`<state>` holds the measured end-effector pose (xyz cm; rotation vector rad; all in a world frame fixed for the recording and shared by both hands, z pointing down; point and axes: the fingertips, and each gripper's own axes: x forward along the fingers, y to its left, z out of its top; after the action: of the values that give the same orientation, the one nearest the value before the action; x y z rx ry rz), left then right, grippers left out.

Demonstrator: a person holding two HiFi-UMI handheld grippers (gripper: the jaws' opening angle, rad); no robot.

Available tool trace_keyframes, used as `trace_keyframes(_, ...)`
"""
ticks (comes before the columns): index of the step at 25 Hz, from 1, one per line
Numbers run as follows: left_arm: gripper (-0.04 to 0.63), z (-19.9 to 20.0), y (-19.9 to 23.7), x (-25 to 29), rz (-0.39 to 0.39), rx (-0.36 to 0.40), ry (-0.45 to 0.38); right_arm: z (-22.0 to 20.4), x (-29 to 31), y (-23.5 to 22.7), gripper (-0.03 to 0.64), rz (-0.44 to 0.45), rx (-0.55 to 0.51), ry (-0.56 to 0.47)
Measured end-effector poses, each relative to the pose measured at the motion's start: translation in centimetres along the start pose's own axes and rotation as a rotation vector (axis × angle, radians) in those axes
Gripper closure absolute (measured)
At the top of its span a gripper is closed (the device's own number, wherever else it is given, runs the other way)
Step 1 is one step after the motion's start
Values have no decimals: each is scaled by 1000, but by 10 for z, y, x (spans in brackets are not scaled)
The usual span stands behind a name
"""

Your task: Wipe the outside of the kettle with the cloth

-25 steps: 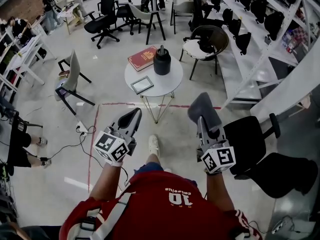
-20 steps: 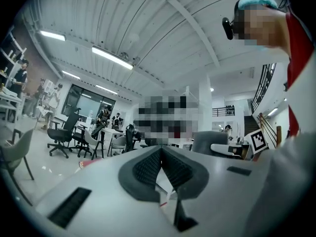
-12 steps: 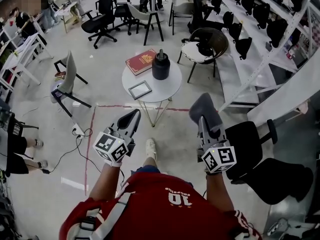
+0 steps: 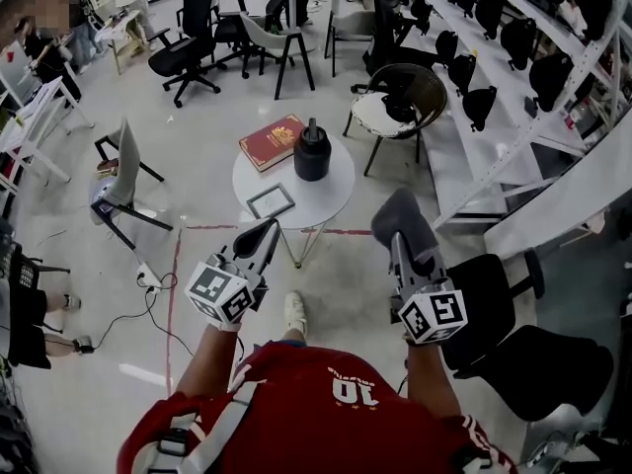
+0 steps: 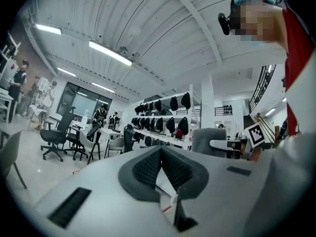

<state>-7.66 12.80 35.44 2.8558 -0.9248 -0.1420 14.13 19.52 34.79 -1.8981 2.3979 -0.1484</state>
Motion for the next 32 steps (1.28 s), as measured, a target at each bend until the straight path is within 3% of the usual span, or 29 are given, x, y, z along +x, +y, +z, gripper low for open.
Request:
trace_keyframes(14, 588, 25, 102, 83, -43, 3, 3, 25, 127, -30, 572, 38, 67, -39)
trace_keyframes(20, 588, 24, 144, 100, -75, -57, 12, 25, 168, -27, 571, 57, 59, -18)
trace_keyframes(26, 589, 25, 165, 118, -115, -5, 14, 21, 194, -27, 571, 42, 35, -15)
trace_keyframes(32, 589, 20, 169, 129, -180, -47, 27, 6, 202, -32, 571, 27, 33, 42)
